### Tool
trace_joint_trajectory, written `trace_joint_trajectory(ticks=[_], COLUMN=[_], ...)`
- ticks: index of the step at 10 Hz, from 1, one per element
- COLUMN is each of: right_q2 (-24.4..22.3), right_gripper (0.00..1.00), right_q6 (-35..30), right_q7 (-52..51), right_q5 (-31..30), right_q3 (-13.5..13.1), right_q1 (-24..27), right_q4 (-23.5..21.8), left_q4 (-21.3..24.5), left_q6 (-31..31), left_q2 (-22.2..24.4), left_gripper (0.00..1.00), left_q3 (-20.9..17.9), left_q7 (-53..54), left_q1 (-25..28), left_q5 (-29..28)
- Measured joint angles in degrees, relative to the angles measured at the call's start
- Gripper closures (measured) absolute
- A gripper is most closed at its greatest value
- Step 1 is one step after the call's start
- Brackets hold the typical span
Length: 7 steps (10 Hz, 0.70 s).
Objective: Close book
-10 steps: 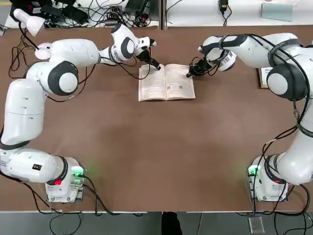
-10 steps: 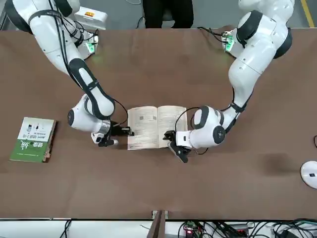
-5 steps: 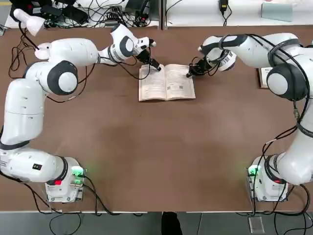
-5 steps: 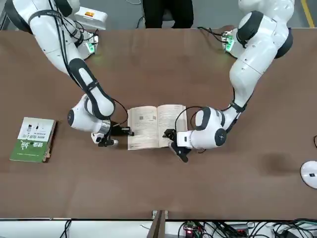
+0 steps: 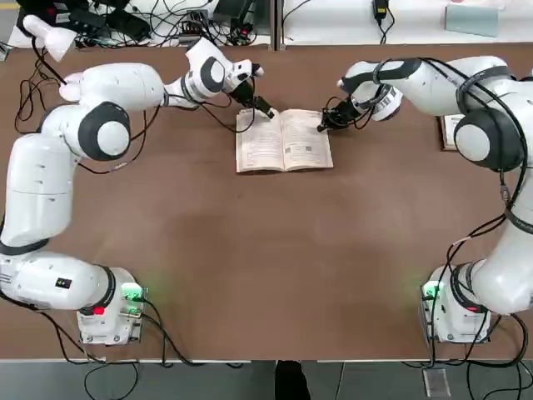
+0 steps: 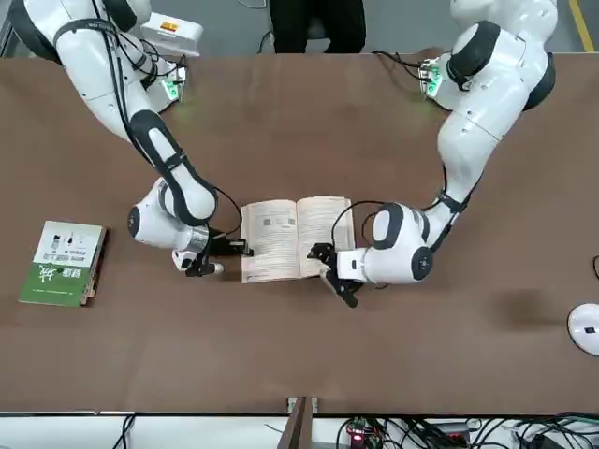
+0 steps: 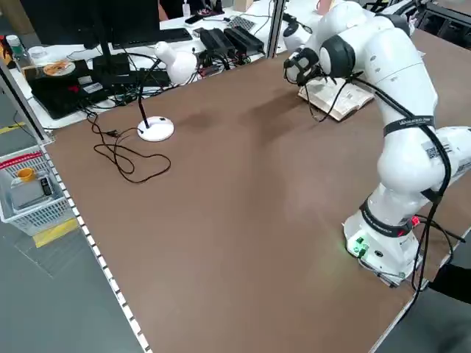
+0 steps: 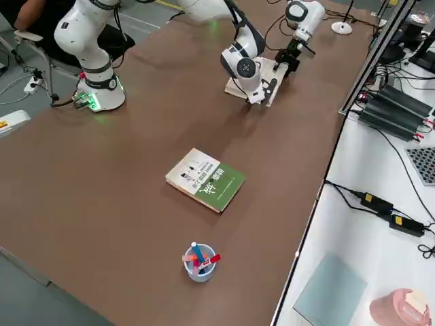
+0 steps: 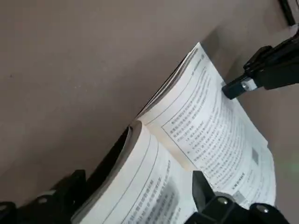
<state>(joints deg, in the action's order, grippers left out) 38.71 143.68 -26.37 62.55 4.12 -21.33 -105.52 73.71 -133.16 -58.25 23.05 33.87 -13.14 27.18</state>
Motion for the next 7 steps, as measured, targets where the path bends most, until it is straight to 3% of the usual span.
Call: trace_joint_trajectory(ticks=[7], right_q2=[0.0], right_gripper=[0.97], right_q6=[0.0], right_q7=[0.0], right_q5=[0.0], right_q3=[0.0], right_q1=[0.0], right_q4=[0.0], left_q4=[-1.2], left_q6=[3.0], left_q2=[0.0], left_gripper=[0.00], left_q3=[0.1], left_q7=[0.0], left_q1=[0.2], left_q5=[4.2])
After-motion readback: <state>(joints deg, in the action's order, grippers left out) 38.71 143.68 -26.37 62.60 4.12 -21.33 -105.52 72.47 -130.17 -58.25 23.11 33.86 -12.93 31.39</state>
